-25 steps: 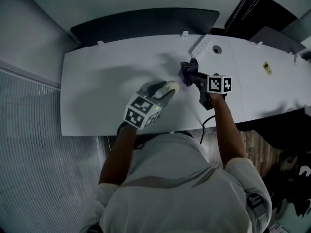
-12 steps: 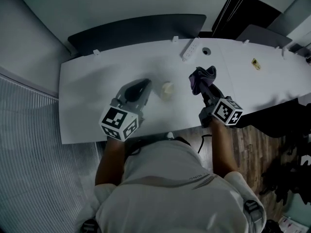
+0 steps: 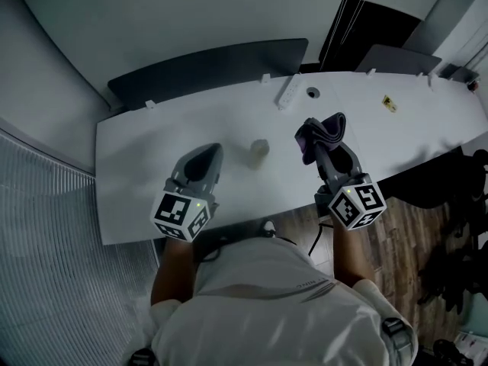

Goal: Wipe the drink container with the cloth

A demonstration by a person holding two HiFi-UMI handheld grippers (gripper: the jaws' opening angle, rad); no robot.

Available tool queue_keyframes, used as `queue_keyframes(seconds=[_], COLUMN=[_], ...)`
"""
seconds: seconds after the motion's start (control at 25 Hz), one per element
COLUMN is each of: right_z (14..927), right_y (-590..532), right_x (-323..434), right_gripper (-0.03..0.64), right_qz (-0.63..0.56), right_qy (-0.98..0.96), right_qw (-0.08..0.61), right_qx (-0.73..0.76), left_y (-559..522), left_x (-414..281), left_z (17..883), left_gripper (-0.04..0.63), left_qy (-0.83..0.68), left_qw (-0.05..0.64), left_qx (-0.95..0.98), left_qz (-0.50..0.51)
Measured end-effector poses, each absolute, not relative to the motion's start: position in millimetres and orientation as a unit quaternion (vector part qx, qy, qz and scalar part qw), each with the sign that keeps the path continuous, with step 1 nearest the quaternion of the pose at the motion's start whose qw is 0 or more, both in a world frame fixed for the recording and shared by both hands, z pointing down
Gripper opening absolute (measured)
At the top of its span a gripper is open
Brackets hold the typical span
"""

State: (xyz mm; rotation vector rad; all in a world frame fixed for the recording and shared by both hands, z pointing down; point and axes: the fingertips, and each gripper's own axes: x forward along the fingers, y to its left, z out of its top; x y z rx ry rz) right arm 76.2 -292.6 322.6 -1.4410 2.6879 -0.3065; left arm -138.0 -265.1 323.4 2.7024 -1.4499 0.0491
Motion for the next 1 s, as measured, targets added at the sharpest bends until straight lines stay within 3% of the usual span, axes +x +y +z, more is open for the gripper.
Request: queue_keyframes(seconds=[1.0], right_z=[308.0], right_y=[-274.5], right_x=[74.5], right_gripper=[0.097], right_qz=[-0.093], right_qy=[0.877], right_qw=[0.030], right_qx=[-0.471], left_y=[-250.3], left_x=[-126.0], left_z=[298.5], left_gripper=[0.005], left_qy=[-0.461], left_qw=[0.009], left_qx=[0.887], left_qz=[0.017])
